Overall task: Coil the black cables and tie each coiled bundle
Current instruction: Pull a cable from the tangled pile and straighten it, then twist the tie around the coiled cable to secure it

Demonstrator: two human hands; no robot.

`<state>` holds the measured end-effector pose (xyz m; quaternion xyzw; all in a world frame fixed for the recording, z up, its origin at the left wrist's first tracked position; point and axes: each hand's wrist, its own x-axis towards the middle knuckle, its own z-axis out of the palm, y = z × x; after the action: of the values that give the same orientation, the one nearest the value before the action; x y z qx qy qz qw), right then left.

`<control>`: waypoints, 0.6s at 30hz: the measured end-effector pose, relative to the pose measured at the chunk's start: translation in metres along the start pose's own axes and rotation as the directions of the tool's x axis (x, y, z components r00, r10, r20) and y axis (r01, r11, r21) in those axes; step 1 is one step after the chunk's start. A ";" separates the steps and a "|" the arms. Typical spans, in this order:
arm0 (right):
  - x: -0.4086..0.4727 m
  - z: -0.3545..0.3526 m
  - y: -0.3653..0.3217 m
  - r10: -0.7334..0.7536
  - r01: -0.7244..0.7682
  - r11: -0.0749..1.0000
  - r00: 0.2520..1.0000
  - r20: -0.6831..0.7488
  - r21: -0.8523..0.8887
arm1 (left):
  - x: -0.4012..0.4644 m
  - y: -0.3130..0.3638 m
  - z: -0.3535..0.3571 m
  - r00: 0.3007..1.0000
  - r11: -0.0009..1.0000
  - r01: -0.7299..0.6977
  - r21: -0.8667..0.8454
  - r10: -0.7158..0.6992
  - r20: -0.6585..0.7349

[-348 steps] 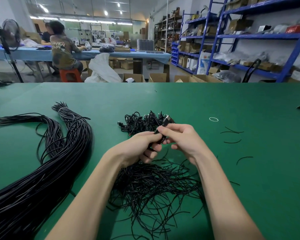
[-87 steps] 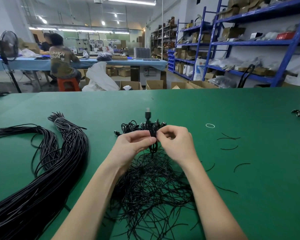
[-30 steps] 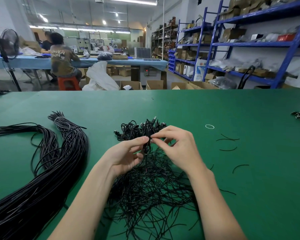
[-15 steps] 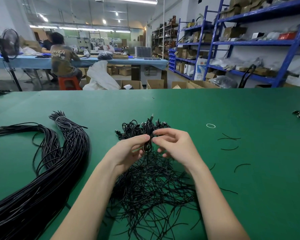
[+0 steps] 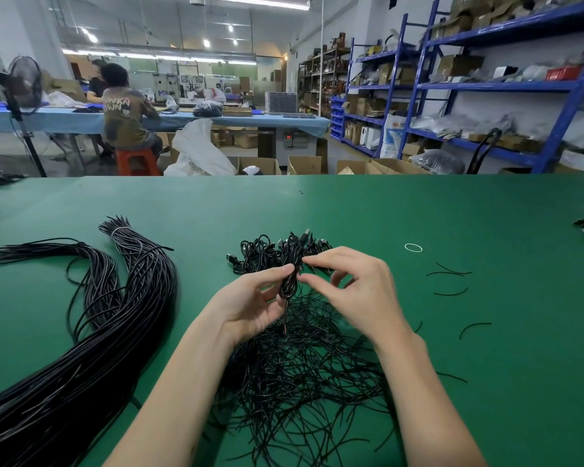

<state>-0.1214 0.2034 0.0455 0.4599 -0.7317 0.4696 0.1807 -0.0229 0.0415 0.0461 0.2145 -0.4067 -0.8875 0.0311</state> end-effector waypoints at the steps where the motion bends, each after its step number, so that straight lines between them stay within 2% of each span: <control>1: 0.000 0.001 0.000 -0.001 0.001 1.000 1.000 -0.025 0.013 | 0.000 0.000 0.000 1.000 1.000 0.003 -0.006 -0.003 0.011; 4: -0.001 0.006 -0.003 0.075 -0.067 0.993 0.994 -0.078 0.096 | 0.000 -0.002 0.002 0.999 1.000 -0.030 0.009 0.029 0.043; 6: 0.001 0.011 -0.006 0.263 -0.246 0.947 0.963 -0.059 0.204 | 0.000 -0.002 0.002 0.994 0.990 -0.109 0.089 0.106 0.029; 7: 0.003 0.014 -0.008 0.391 -0.373 0.882 0.921 -0.003 0.288 | 0.001 -0.001 0.001 0.987 0.976 -0.159 0.151 0.158 0.020; 8: 0.005 0.016 -0.009 0.523 -0.515 0.760 0.847 0.098 0.396 | 0.000 0.000 0.001 0.979 0.956 -0.203 0.214 0.204 0.017; 9: 0.006 0.017 -0.012 0.617 -0.642 0.583 0.749 0.242 0.499 | -0.001 0.001 0.000 0.972 0.937 -0.231 0.262 0.235 0.015; 10: 0.007 0.017 -0.014 0.654 -0.729 0.407 0.654 0.381 0.551 | -0.002 0.001 -0.001 0.968 0.925 -0.242 0.292 0.249 0.012; 11: 0.007 0.016 -0.015 0.652 -0.769 0.318 0.602 0.461 0.555 | -0.003 0.002 -0.002 0.968 0.922 -0.240 0.304 0.250 0.006; 12: 0.006 0.015 -0.014 0.636 -0.777 0.335 0.604 0.481 0.533 | -0.003 0.002 -0.002 0.971 0.927 -0.225 0.300 0.237 -0.003; 13: 0.006 0.013 -0.014 0.612 -0.762 0.407 0.637 0.469 0.503 | -0.003 0.002 -0.003 0.978 0.939 -0.197 0.281 0.208 -0.010; 16: 0.007 0.001 -0.012 0.490 -0.598 0.684 0.801 0.344 0.418 | -0.003 0.003 -0.002 0.996 0.983 -0.080 0.163 0.083 -0.013; 18: 0.008 -0.004 -0.011 0.384 -0.470 0.800 0.879 0.284 0.372 | -0.005 0.003 -0.004 1.000 0.992 -0.031 0.125 0.031 0.001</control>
<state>-0.1172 0.2018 0.0586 0.3542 -0.7087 0.6004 -0.1086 -0.0174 0.0375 0.0479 0.2103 -0.4649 -0.8595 0.0315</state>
